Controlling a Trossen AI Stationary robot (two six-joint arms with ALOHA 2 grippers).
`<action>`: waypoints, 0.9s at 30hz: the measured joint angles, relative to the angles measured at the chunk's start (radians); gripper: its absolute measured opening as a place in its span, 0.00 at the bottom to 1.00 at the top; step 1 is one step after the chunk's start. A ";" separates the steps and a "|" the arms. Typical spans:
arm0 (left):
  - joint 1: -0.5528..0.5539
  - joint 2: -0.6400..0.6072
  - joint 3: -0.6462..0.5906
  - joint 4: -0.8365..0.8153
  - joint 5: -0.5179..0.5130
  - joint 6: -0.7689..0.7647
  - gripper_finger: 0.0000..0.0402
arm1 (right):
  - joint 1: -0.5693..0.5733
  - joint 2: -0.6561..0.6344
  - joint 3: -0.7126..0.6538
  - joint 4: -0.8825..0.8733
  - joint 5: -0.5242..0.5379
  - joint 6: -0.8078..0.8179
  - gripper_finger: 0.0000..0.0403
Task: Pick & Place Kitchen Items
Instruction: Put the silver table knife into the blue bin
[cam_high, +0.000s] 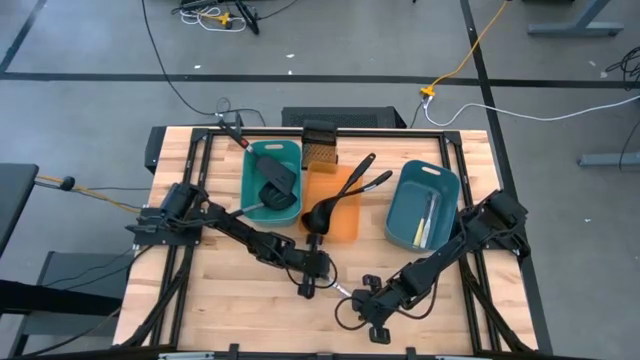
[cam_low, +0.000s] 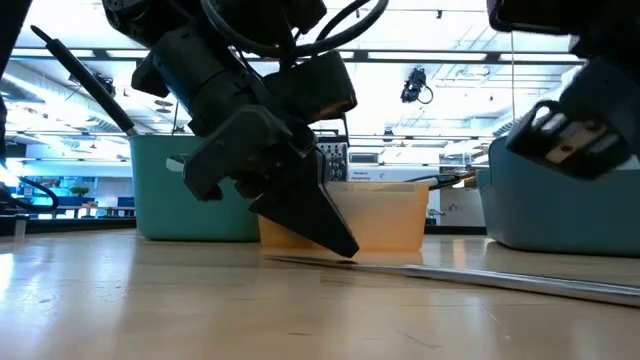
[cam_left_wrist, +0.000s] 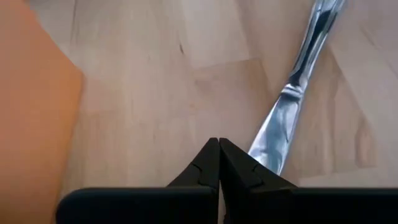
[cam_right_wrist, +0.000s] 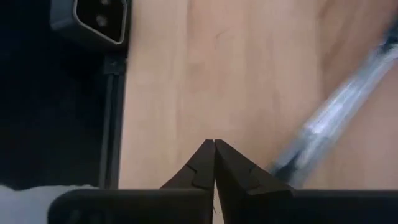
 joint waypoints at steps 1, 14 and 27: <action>0.000 0.000 0.000 -0.006 -0.005 0.000 0.01 | 0.000 0.009 0.000 0.010 -0.009 -0.004 0.04; -0.024 -0.009 0.006 -0.106 0.052 -0.056 0.02 | -0.031 0.052 0.000 -0.033 -0.041 0.011 0.03; -0.084 -0.011 0.006 -0.129 0.130 -0.081 0.02 | -0.050 0.050 0.002 -0.123 -0.009 0.045 0.03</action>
